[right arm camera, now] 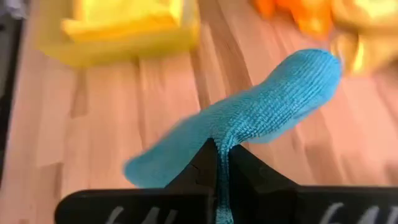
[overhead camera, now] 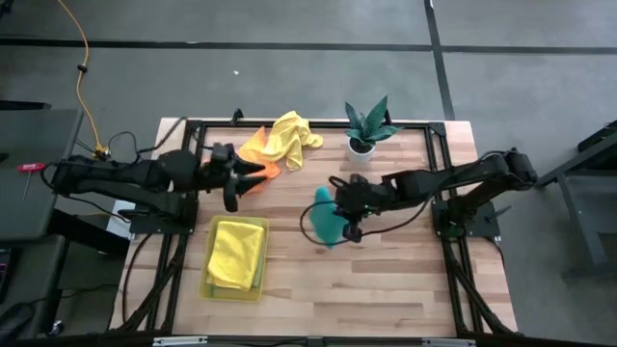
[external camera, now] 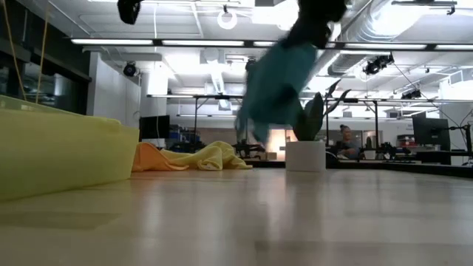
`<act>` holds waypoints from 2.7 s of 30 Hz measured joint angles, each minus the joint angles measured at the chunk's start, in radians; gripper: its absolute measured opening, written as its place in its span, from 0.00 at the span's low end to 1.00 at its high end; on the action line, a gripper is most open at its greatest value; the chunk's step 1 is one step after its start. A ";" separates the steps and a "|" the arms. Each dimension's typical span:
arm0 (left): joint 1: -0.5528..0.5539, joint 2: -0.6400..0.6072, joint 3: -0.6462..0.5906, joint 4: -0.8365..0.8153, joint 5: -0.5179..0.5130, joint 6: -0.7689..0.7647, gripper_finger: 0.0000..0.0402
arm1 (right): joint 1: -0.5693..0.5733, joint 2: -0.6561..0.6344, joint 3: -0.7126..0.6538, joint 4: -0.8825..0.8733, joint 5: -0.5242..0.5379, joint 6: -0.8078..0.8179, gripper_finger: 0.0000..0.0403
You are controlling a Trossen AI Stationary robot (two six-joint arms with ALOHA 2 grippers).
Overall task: Fold microfiber towels
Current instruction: Stack the blue microfiber cloth on top of the yellow microfiber cloth
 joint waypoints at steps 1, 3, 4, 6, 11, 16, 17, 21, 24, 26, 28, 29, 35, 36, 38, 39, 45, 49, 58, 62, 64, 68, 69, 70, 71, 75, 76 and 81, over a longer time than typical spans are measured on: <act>0.004 0.021 0.023 -0.021 0.036 0.010 0.44 | 0.003 0.013 0.026 -0.009 -0.004 -0.026 0.00; 0.009 0.059 0.062 -0.074 0.101 0.021 0.48 | 0.010 0.040 0.074 -0.024 -0.013 -0.069 0.00; 0.012 0.082 0.078 -0.085 0.127 0.022 0.51 | 0.014 0.053 0.096 -0.032 -0.013 -0.087 0.00; 0.018 0.133 0.107 -0.103 0.178 0.024 0.56 | 0.024 0.079 0.139 -0.039 -0.019 -0.123 0.00; 0.033 0.270 0.171 -0.111 0.318 0.033 0.68 | 0.048 0.148 0.230 -0.060 -0.073 -0.190 0.00; 0.040 0.408 0.231 -0.109 0.509 0.069 0.74 | 0.067 0.205 0.297 -0.077 -0.137 -0.231 0.00; 0.040 0.433 0.243 -0.106 0.539 0.080 0.74 | 0.069 0.212 0.307 -0.082 -0.146 -0.233 0.00; 0.037 0.515 0.282 -0.104 0.613 0.125 0.74 | 0.074 0.227 0.328 -0.086 -0.179 -0.233 0.00; 0.037 0.564 0.300 -0.104 0.673 0.126 0.74 | 0.076 0.227 0.331 -0.086 -0.179 -0.234 0.00; 0.037 0.594 0.308 -0.103 0.701 0.126 0.74 | 0.076 0.227 0.331 -0.087 -0.179 -0.232 0.00; 0.037 0.617 0.309 -0.103 0.715 0.127 0.74 | 0.076 0.226 0.331 -0.081 -0.179 -0.233 0.00; 0.037 0.629 0.310 -0.103 0.715 0.127 0.74 | 0.076 0.226 0.331 -0.075 -0.179 -0.232 0.00; 0.032 0.669 0.310 -0.104 0.718 0.149 0.74 | 0.076 0.226 0.331 -0.066 -0.180 -0.231 0.00; 0.031 0.670 0.310 -0.105 0.718 0.157 0.74 | 0.076 0.226 0.331 -0.063 -0.183 -0.233 0.00; 0.026 0.670 0.310 -0.108 0.719 0.178 0.74 | 0.076 0.226 0.331 -0.044 -0.203 -0.241 0.00; 0.025 0.670 0.310 -0.109 0.719 0.187 0.74 | 0.078 0.225 0.332 -0.035 -0.213 -0.246 0.00; 0.025 0.670 0.310 -0.113 0.738 0.198 0.74 | 0.087 0.225 0.332 -0.019 -0.226 -0.300 0.00; 0.024 0.670 0.310 -0.112 0.785 0.198 0.74 | 0.086 0.225 0.332 -0.027 -0.191 -0.300 0.00; 0.018 0.665 0.309 -0.111 0.784 0.198 0.53 | 0.080 0.224 0.332 -0.057 -0.168 -0.300 0.00; 0.020 0.665 0.309 -0.111 0.775 0.198 0.33 | 0.080 0.224 0.332 -0.057 -0.168 -0.300 0.00; 0.025 0.665 0.309 -0.111 0.776 0.198 0.22 | 0.080 0.224 0.332 -0.057 -0.168 -0.298 0.00; 0.040 0.662 0.309 -0.135 0.795 0.197 0.03 | 0.080 0.224 0.332 -0.057 -0.163 -0.290 0.00; 0.044 0.655 0.309 -0.155 0.799 0.193 0.02 | 0.079 0.224 0.332 -0.058 -0.141 -0.278 0.01; 0.048 0.646 0.309 -0.171 0.799 0.190 0.03 | 0.079 0.221 0.332 -0.063 -0.104 -0.258 0.02; 0.051 0.634 0.309 -0.192 0.795 0.190 0.03 | 0.079 0.215 0.332 -0.079 -0.063 -0.234 0.03; 0.067 0.572 0.308 -0.337 0.767 0.221 0.01 | 0.053 0.169 0.333 -0.143 0.016 -0.153 0.15; 0.071 0.553 0.308 -0.365 0.766 0.232 0.01 | 0.046 0.156 0.333 -0.147 0.025 -0.138 0.19; 0.086 0.420 0.308 -0.557 0.762 0.234 0.01 | 0.024 0.088 0.333 -0.237 0.161 -0.115 0.41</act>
